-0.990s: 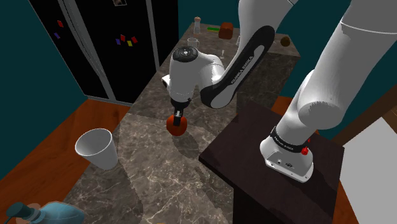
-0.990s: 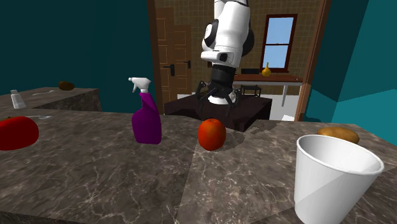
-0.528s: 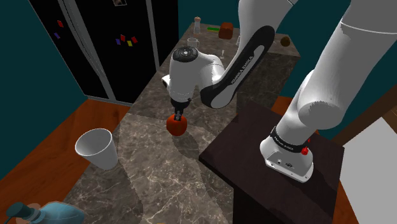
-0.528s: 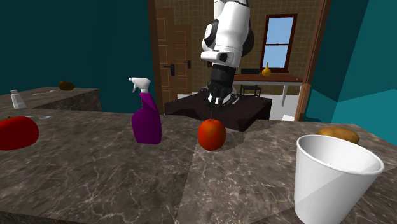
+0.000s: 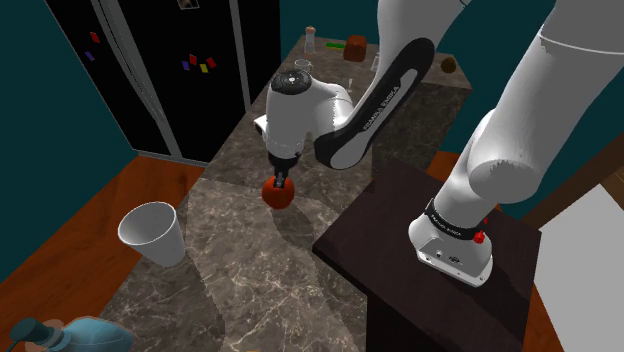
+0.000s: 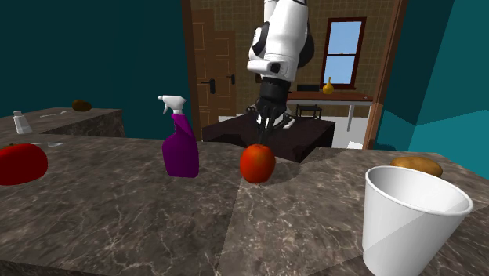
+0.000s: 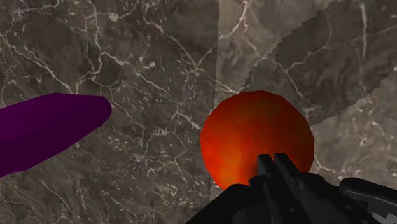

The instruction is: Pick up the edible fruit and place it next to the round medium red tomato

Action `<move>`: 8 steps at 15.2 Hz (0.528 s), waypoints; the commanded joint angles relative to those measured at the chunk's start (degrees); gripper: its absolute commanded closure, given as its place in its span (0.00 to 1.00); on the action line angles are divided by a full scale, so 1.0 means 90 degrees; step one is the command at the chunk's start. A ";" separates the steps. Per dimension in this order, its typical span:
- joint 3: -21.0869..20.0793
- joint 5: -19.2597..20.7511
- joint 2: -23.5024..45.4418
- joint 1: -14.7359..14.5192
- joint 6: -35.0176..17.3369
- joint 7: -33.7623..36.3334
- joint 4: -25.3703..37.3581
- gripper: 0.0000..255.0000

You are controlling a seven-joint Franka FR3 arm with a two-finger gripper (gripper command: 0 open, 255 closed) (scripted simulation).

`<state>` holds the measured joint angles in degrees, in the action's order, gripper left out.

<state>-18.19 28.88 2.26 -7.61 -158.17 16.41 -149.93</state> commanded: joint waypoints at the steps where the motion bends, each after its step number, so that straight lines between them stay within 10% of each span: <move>1: -0.0054 -0.0322 -0.0193 -0.0006 0.0134 -0.0257 -0.0021 1.00; 8: -0.0077 -0.1266 -0.0863 -0.0142 0.0698 -0.1033 -0.0010 1.00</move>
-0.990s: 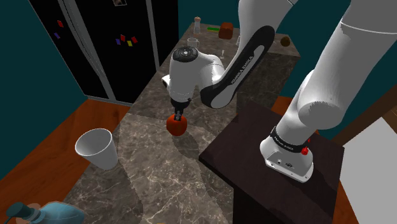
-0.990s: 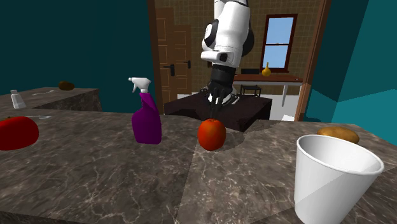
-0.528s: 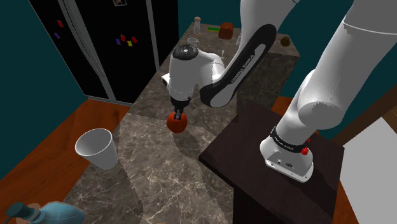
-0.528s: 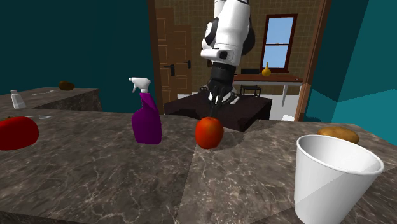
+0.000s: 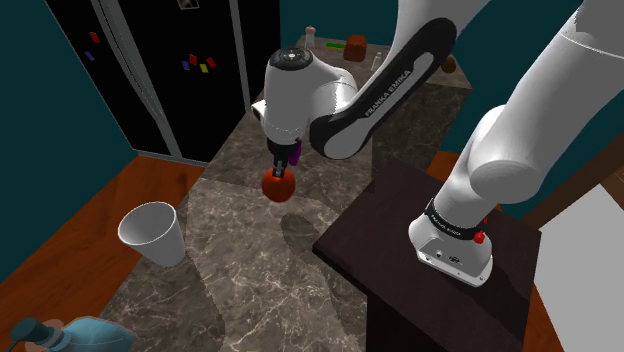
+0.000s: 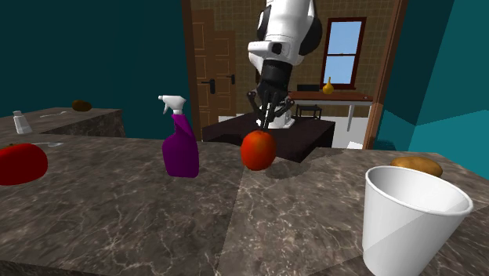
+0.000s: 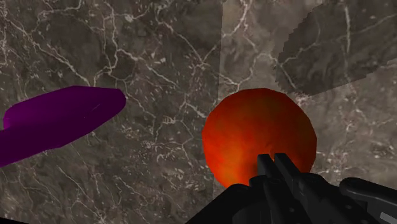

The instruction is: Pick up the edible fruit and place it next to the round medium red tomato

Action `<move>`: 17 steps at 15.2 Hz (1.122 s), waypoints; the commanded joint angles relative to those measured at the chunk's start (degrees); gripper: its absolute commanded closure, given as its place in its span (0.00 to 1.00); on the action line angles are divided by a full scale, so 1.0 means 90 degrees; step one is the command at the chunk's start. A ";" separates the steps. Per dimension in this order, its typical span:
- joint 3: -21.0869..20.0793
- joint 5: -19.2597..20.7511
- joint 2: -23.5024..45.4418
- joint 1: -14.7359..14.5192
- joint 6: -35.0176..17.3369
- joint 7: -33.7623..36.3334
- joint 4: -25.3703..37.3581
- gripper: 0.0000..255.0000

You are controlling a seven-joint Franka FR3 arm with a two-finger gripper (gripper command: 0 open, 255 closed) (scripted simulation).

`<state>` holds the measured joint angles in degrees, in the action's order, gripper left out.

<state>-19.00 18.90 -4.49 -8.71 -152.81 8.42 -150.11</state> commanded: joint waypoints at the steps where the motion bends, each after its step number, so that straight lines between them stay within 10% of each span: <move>1: 0.0023 -0.0261 -0.0201 -0.0048 0.0190 -0.0233 0.0021 1.00; 17: 0.0249 -0.1226 -0.1348 -0.0376 0.1681 -0.1122 0.0473 1.00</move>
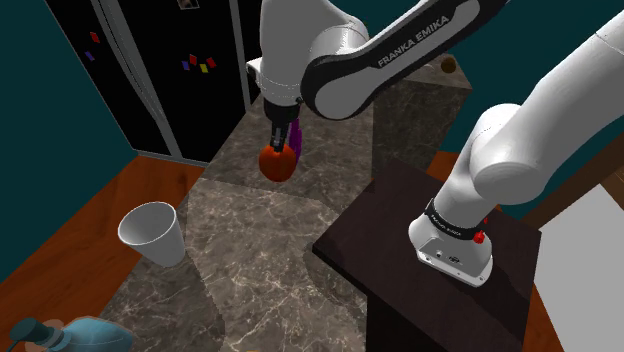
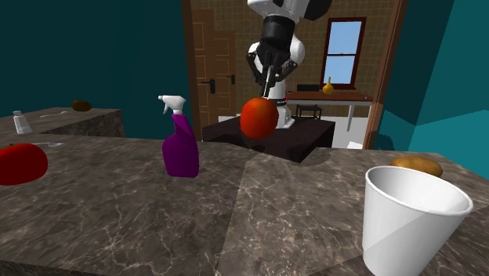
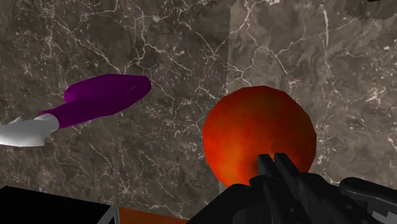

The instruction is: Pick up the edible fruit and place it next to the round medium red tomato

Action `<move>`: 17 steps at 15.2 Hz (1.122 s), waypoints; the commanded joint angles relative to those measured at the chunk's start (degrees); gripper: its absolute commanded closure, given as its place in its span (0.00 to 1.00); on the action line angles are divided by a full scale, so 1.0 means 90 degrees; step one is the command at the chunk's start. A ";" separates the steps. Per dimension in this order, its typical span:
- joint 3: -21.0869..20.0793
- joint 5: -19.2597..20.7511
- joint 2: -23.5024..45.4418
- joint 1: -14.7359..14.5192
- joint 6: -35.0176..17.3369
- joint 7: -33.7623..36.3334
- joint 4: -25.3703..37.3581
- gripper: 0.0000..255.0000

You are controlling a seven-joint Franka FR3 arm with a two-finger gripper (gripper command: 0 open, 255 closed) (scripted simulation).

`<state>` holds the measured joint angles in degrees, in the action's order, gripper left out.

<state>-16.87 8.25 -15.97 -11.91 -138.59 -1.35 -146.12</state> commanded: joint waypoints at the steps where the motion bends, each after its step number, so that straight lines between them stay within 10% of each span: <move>1: 0.0025 -0.0074 -0.0128 -0.0033 0.0195 -0.0071 0.0072 1.00; 17: 0.1173 -0.0037 -0.0182 0.0512 0.0512 -0.1758 0.0527 1.00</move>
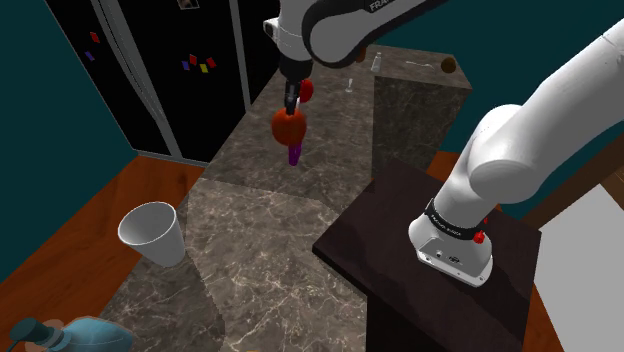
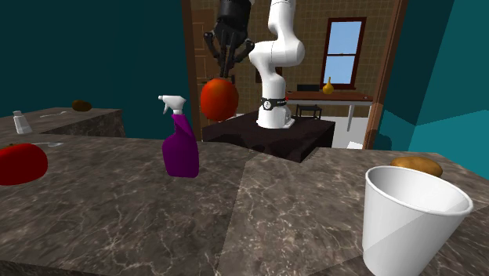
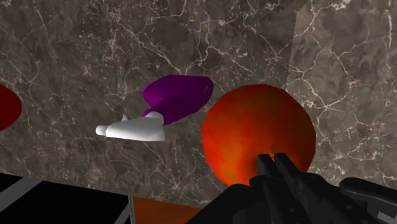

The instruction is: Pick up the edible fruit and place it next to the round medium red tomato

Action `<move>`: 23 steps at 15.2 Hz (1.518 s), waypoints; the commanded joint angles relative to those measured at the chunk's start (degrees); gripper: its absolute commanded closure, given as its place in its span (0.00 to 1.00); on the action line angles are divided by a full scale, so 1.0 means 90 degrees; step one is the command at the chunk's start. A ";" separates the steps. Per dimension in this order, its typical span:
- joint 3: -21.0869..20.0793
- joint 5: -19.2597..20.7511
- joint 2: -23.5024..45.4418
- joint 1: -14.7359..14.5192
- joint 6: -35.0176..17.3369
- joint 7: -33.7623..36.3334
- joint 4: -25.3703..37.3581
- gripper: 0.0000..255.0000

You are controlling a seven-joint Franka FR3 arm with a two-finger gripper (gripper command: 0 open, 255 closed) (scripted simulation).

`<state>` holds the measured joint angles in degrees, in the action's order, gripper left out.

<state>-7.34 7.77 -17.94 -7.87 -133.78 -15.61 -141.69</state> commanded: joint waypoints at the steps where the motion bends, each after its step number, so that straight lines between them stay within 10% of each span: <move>1: 0.0226 0.0031 0.0102 0.0129 -0.0052 -0.0336 0.0088 1.00; 23: 0.2067 -0.0842 0.2791 0.1429 0.0010 -0.3993 0.3090 1.00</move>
<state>10.80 0.97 5.68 4.30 -133.37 -49.91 -115.10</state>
